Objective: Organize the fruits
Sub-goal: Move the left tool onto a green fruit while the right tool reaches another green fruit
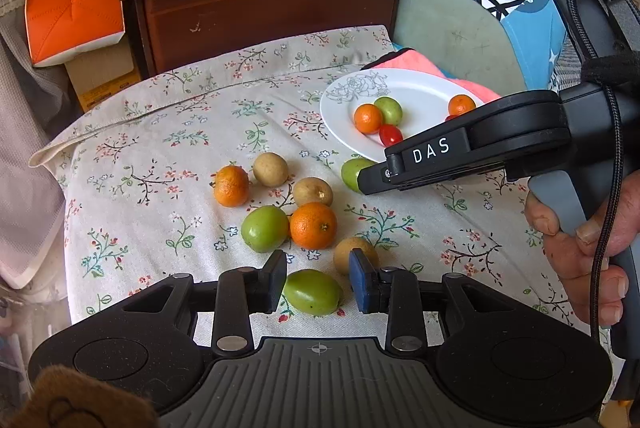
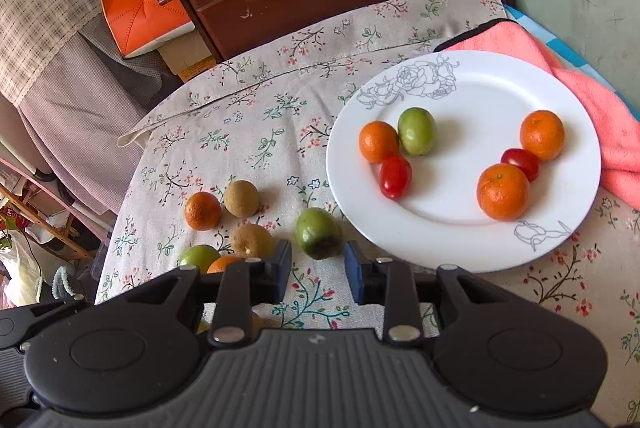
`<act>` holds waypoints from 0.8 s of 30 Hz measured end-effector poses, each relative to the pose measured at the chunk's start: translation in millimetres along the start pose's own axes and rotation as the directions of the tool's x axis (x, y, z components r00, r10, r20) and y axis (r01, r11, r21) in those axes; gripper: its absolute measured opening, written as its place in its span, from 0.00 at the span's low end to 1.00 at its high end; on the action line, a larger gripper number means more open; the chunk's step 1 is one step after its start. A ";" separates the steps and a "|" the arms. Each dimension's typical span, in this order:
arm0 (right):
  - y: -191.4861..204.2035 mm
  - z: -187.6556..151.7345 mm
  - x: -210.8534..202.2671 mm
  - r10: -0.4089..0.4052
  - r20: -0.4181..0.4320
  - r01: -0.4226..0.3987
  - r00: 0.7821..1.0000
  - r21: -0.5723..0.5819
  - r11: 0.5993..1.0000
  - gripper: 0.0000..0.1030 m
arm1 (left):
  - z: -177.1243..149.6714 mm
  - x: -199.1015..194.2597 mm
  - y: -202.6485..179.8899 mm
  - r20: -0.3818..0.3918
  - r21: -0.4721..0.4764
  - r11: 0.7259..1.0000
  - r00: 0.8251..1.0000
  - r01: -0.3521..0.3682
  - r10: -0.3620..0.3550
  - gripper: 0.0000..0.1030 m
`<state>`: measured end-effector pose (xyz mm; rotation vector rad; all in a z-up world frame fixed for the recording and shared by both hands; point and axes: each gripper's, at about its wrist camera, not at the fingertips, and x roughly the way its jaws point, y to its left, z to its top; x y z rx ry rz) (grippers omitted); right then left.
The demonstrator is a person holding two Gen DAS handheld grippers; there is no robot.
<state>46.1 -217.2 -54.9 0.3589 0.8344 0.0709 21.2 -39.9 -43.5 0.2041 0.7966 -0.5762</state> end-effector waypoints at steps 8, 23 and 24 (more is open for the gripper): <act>5.9 5.0 2.4 0.003 0.029 -0.002 1.000 -0.058 0.998 0.30 | -1.2 1.9 -1.2 -0.009 0.009 1.000 1.000 -0.005 0.005 0.30; 15.4 -1.3 19.5 -0.017 0.018 0.019 1.000 -0.143 0.989 0.27 | -8.0 11.9 -4.8 -0.029 0.041 0.999 0.999 -0.025 0.027 0.30; 15.3 -0.9 19.0 -0.016 0.014 0.018 1.000 -0.140 0.990 0.27 | -7.6 11.5 -4.4 -0.025 0.034 0.999 0.999 -0.025 0.026 0.30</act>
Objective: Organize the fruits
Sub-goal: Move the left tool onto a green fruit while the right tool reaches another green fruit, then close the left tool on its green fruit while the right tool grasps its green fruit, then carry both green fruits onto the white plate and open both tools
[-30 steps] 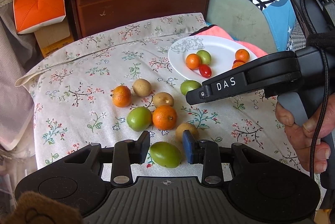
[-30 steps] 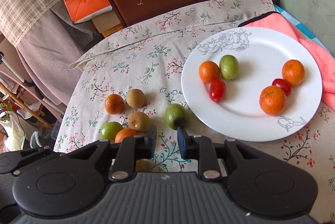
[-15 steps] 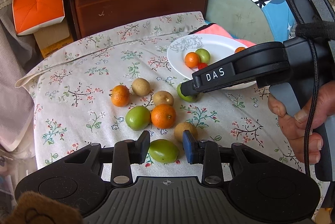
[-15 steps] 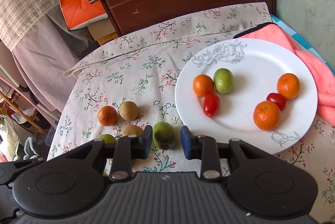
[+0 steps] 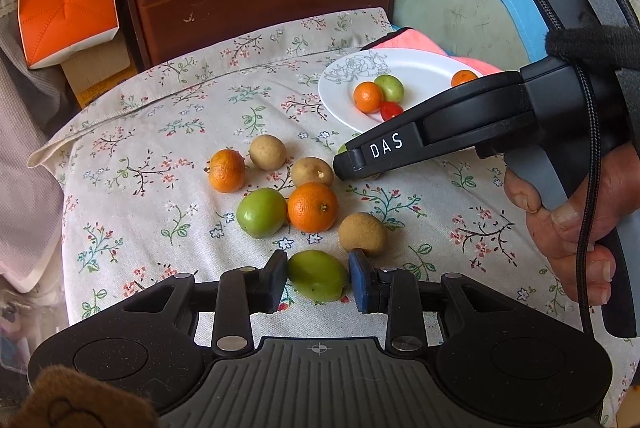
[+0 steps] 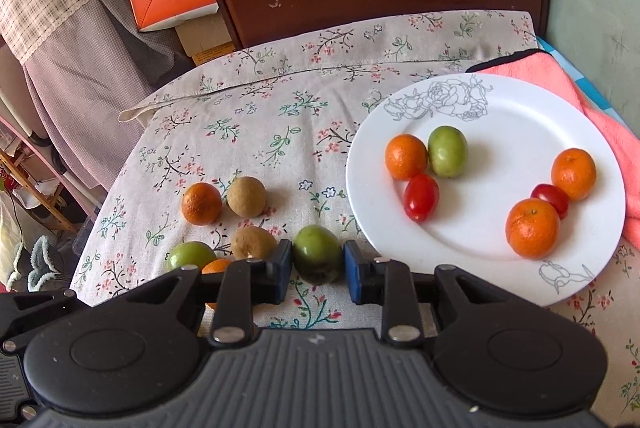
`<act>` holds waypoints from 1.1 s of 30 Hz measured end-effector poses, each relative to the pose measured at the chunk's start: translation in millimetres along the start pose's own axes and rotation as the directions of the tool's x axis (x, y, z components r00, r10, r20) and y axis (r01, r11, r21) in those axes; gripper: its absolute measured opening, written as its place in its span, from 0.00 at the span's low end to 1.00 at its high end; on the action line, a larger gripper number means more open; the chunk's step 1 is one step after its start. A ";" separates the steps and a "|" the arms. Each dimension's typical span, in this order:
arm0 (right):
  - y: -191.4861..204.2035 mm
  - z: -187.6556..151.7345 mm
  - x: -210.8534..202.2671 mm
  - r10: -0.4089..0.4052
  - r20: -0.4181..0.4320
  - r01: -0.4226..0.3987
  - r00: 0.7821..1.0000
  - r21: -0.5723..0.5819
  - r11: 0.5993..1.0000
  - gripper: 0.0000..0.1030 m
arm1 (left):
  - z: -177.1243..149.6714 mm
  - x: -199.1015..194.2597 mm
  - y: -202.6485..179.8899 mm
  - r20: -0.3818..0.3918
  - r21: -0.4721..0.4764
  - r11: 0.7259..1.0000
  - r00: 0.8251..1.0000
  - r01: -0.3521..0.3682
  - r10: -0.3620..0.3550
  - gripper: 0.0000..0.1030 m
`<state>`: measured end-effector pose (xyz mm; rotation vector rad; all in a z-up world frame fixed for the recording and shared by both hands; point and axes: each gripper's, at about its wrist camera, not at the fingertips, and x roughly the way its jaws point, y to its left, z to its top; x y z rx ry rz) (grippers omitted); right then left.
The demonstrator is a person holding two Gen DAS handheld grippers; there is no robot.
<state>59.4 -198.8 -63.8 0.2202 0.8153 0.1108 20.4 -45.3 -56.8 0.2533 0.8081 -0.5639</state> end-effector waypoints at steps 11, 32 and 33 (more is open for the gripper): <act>-7.4 29.5 -50.8 0.044 0.120 -0.051 0.992 0.056 0.997 0.27 | 26.8 -18.6 13.7 0.142 -0.087 0.996 0.990 0.013 -0.001 0.30; -106.6 65.6 -97.0 -0.041 0.222 -0.028 0.974 0.298 0.954 0.27 | 92.8 3.4 -5.9 0.243 -0.062 0.989 0.963 0.137 -0.118 0.30; -107.4 66.0 -93.7 -0.044 0.214 -0.023 0.976 0.299 0.954 0.27 | 94.9 7.7 -9.3 0.237 -0.057 0.987 0.963 0.147 -0.130 0.30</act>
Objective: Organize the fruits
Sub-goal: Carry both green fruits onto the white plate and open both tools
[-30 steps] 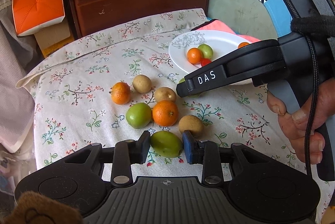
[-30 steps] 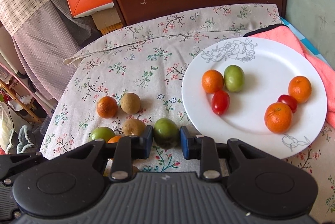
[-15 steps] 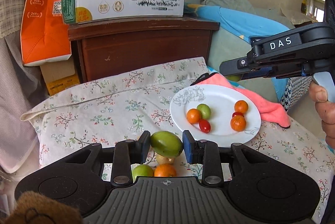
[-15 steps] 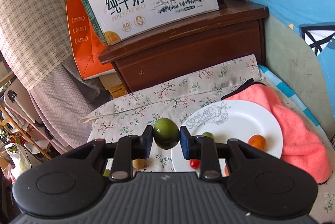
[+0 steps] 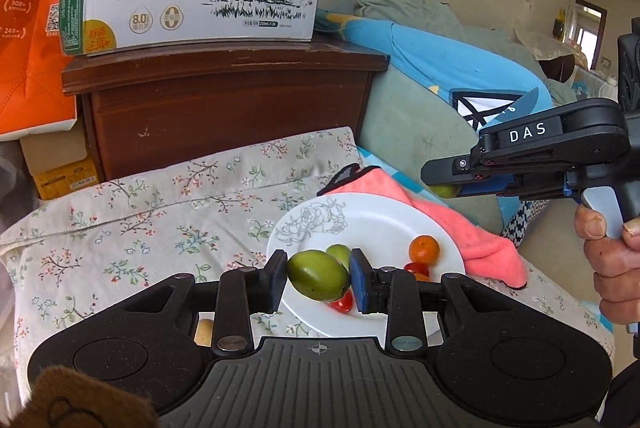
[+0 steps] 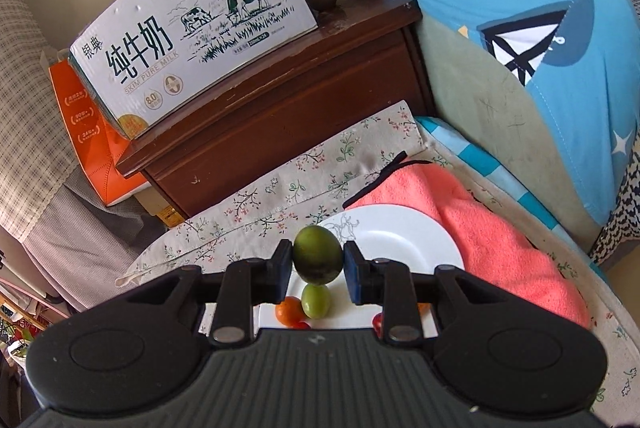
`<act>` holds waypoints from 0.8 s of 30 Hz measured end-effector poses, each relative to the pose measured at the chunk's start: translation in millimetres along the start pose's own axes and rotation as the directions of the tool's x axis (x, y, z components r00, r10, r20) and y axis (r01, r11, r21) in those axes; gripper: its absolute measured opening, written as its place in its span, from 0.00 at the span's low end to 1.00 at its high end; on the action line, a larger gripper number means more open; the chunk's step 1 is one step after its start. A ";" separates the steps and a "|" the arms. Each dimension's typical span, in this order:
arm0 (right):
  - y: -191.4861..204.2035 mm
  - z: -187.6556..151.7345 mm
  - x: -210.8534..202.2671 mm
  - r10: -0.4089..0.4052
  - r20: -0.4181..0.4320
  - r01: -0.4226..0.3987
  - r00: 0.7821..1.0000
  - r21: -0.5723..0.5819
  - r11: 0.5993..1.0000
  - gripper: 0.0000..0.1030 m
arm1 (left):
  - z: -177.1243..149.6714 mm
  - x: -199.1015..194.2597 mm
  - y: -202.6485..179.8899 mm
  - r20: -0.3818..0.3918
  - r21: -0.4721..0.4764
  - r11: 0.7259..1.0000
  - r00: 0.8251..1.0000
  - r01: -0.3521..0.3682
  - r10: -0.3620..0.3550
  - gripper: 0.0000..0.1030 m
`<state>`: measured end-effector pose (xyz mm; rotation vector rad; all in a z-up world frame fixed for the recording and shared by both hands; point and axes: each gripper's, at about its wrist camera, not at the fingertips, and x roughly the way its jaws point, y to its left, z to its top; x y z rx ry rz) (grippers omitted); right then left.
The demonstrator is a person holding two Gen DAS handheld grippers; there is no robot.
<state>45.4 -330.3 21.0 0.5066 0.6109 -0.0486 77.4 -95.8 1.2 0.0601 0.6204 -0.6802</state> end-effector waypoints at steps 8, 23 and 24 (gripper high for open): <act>-9.5 -0.8 27.1 -0.034 -0.067 0.035 0.997 0.025 0.999 0.27 | 0.8 37.1 -18.7 -0.046 0.052 0.998 0.998 0.032 -0.030 0.30; -23.1 -9.3 71.5 -0.081 -0.176 0.092 0.981 0.057 0.994 0.27 | -4.9 77.9 -32.4 -0.101 0.060 0.997 0.994 0.058 -0.051 0.30; -23.5 -9.8 73.4 -0.084 -0.180 0.095 0.980 0.057 0.994 0.27 | -5.2 77.6 -33.4 -0.095 0.063 0.997 0.994 0.052 -0.045 0.30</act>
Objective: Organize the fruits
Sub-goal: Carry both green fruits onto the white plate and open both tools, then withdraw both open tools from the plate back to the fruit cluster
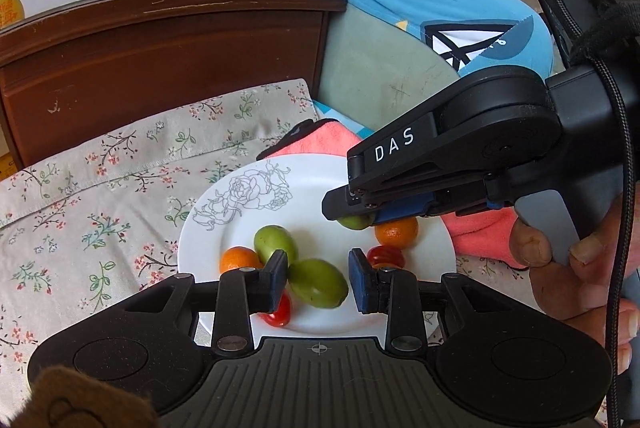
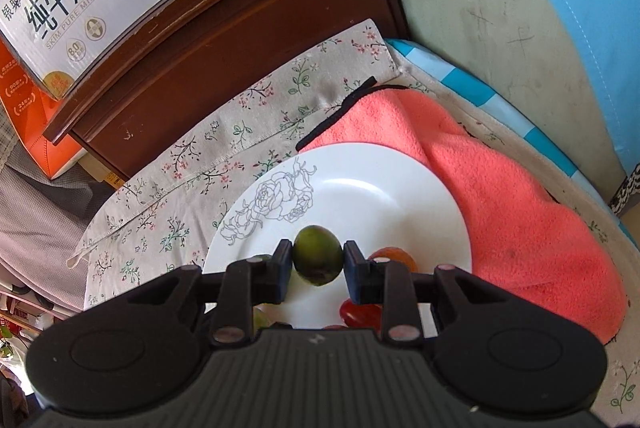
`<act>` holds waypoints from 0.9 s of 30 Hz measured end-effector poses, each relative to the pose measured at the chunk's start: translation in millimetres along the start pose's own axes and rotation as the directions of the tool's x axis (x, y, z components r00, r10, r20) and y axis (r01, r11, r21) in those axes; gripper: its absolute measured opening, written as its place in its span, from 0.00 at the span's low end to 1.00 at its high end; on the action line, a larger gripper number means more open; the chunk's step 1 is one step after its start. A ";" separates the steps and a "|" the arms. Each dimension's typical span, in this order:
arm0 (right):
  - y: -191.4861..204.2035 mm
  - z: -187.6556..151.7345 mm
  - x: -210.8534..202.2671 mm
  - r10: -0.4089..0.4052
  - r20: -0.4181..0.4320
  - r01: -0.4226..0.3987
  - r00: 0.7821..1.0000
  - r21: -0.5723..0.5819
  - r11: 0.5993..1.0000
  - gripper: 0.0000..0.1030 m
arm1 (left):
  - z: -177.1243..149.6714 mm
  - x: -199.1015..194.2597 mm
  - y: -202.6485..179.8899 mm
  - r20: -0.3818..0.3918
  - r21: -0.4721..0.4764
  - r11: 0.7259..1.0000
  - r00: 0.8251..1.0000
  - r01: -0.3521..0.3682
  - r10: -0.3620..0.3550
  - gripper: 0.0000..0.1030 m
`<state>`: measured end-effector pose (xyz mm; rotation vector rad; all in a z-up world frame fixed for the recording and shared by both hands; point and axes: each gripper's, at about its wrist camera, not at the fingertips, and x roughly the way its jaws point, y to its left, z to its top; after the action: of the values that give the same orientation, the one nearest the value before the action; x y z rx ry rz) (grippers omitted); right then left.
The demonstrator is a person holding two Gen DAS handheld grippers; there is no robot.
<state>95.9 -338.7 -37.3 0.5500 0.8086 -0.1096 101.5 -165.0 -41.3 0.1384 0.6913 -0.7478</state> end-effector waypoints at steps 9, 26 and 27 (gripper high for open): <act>7.5 2.5 -6.5 0.009 0.031 -0.009 0.999 -0.008 1.000 0.29 | 10.6 -19.5 1.1 0.044 -0.016 1.000 0.999 -0.023 0.024 0.48; 29.3 -11.0 -43.4 0.034 0.107 -0.023 0.994 -0.103 0.994 0.32 | 21.5 -90.4 51.5 0.061 -0.124 0.976 0.981 -0.177 0.186 0.62; 31.4 -12.8 -44.5 0.036 0.107 -0.023 0.994 -0.113 0.993 0.33 | 20.7 -94.5 56.0 0.057 -0.133 0.973 0.979 -0.189 0.198 0.62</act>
<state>66.1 -310.4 0.5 0.4462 0.6954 -0.0661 100.1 -76.3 26.8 0.0623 0.6464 -0.5178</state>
